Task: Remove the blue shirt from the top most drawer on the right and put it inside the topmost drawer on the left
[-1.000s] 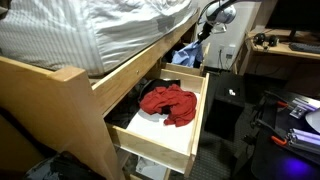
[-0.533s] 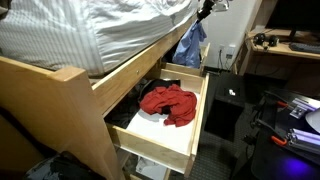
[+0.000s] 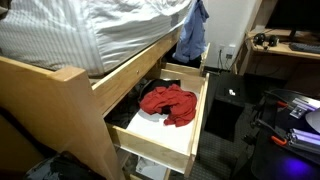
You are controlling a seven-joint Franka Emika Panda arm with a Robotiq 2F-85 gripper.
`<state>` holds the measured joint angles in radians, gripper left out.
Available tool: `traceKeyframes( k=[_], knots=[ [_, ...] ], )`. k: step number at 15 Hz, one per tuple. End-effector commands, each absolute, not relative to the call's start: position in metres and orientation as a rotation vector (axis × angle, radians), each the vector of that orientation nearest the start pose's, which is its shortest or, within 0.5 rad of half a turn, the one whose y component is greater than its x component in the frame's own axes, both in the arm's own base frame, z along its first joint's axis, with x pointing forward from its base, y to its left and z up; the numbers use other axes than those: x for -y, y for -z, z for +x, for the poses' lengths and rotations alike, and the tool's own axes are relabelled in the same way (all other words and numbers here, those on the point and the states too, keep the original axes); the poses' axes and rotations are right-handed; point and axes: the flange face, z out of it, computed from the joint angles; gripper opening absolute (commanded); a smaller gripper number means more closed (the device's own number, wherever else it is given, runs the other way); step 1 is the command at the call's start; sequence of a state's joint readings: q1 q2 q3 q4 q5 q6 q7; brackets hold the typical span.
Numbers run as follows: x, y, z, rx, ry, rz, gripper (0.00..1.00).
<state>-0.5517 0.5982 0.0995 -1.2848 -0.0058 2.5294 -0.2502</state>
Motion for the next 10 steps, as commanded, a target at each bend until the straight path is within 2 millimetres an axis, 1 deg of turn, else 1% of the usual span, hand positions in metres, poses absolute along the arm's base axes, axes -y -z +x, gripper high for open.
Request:
traceKeyframes(
  k=[1, 4, 6, 8, 10],
  knots=[
    [0.329, -0.523, 0.671, -0.404, 1.078, -3.189, 0.01],
    [0.308, -0.564, 0.669, -0.466, 1.183, -3.215, 0.01],
    [0.295, -0.585, 0.669, -0.508, 1.266, -3.227, 0.01],
    [0.281, -0.601, 0.670, -0.548, 1.402, -3.231, 0.01],
    [0.268, -0.612, 0.673, -0.566, 1.543, -3.230, 0.01]
  ],
)
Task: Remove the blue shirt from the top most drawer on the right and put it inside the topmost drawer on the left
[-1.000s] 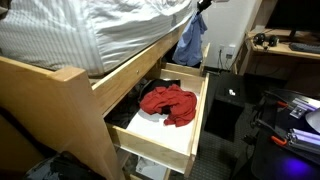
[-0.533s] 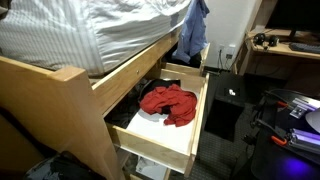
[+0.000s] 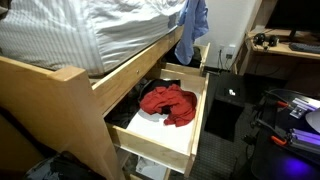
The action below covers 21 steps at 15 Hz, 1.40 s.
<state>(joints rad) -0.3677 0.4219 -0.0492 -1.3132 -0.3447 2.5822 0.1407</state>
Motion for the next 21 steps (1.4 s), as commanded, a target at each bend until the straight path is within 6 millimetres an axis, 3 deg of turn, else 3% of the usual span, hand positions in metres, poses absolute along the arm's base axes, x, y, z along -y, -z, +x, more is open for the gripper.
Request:
traceKeyframes(
  k=[1, 6, 13, 17, 21],
  knots=[
    [0.262, -0.616, 0.675, -0.570, 1.612, -3.229, 0.01],
    [0.237, -0.636, 0.680, -0.585, 1.962, -3.119, 0.01],
    [0.193, -0.659, 0.685, -0.528, 2.326, -2.954, 0.01],
    [0.149, -0.695, 0.683, -0.479, 2.570, -2.788, 0.01],
    [0.087, -0.733, 0.672, -0.301, 2.756, -2.591, 0.01]
  ],
)
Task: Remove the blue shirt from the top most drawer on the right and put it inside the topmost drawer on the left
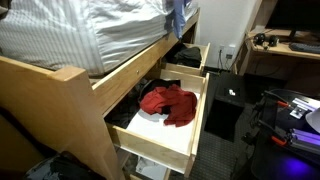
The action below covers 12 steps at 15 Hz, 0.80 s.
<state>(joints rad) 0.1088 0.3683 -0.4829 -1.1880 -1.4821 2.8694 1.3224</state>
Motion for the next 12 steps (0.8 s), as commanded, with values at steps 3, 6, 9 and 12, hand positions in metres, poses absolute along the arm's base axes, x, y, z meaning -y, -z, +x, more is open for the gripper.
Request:
traceKeyframes(
  k=[3, 6, 9, 12],
  knots=[
    [0.040, -0.747, 0.656, 0.049, -1.918, 1.738, 0.01],
    [0.003, -0.750, 0.645, -0.131, -2.017, 1.809, 0.01],
    [-0.023, -0.748, 0.627, -0.319, -2.089, 1.898, 0.01],
    [-0.027, -0.702, 0.629, -0.441, -2.072, 2.061, 0.01]
  ],
)
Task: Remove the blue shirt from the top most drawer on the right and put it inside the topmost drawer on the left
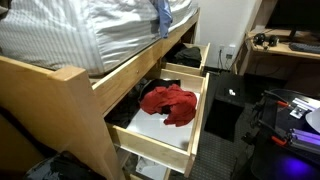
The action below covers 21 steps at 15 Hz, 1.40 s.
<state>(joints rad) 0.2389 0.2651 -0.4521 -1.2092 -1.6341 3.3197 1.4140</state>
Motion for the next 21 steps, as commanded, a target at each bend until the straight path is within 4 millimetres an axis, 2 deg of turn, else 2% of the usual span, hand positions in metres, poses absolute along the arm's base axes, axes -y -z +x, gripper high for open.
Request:
traceKeyframes(
  k=[1, 3, 4, 6, 7, 8, 9, 13, 15, 20, 21],
  knots=[
    [-0.022, -0.682, 0.635, 0.508, 2.265, -2.332, 0.01],
    [-0.009, -0.639, 0.644, 0.536, 2.125, -2.364, 0.01],
    [-0.035, -0.621, 0.643, 0.549, 2.077, -2.391, 0.01],
    [-0.023, -0.576, 0.645, 0.559, 1.958, -2.490, 0.01],
    [-0.014, -0.563, 0.645, 0.563, 1.932, -2.539, 0.01],
    [-0.013, -0.558, 0.644, 0.584, 1.924, -2.554, 0.01],
    [-0.013, -0.558, 0.642, 0.603, 1.923, -2.566, 0.01],
    [-0.004, -0.581, 0.637, 0.616, 1.992, -2.573, 0.01],
    [-0.001, -0.598, 0.633, 0.604, 2.036, -2.560, 0.01],
    [0.003, -0.647, 0.602, 0.578, 2.149, -2.523, 0.01],
    [0.007, -0.649, 0.596, 0.555, 2.149, -2.530, 0.28]
  ],
)
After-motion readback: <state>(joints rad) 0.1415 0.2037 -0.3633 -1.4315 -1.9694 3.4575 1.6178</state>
